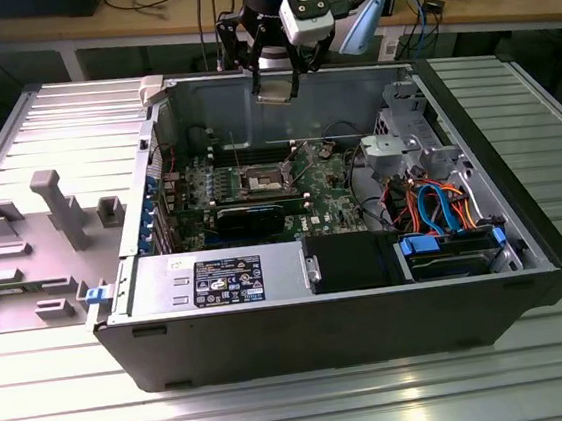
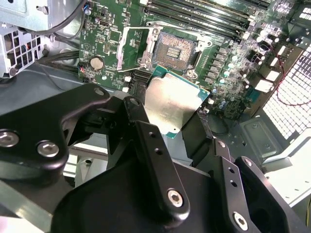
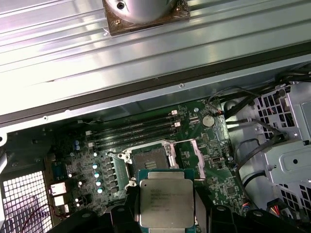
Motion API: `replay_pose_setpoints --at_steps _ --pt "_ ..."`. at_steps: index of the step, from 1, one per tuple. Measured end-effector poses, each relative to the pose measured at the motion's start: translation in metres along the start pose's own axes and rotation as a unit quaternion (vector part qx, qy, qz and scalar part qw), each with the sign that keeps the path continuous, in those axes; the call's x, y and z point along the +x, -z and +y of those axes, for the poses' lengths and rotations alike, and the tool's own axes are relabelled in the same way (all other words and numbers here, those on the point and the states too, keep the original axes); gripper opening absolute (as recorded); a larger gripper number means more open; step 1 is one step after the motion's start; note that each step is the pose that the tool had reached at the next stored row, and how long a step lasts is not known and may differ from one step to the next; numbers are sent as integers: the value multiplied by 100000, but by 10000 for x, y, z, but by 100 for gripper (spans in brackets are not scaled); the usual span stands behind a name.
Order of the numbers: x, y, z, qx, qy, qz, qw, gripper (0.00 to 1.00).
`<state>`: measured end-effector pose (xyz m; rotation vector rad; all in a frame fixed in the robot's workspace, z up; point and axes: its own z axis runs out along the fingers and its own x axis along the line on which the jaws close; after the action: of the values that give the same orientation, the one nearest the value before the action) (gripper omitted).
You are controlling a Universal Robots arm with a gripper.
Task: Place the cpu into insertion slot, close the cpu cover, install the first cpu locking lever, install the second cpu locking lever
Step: 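Place the cpu into insertion slot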
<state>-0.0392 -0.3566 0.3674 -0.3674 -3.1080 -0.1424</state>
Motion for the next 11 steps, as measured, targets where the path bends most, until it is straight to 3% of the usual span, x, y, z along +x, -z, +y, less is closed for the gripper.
replay_pose_setpoints --at_steps 11 --pt "0 0 0 -32 -1612 -145 99987 54"
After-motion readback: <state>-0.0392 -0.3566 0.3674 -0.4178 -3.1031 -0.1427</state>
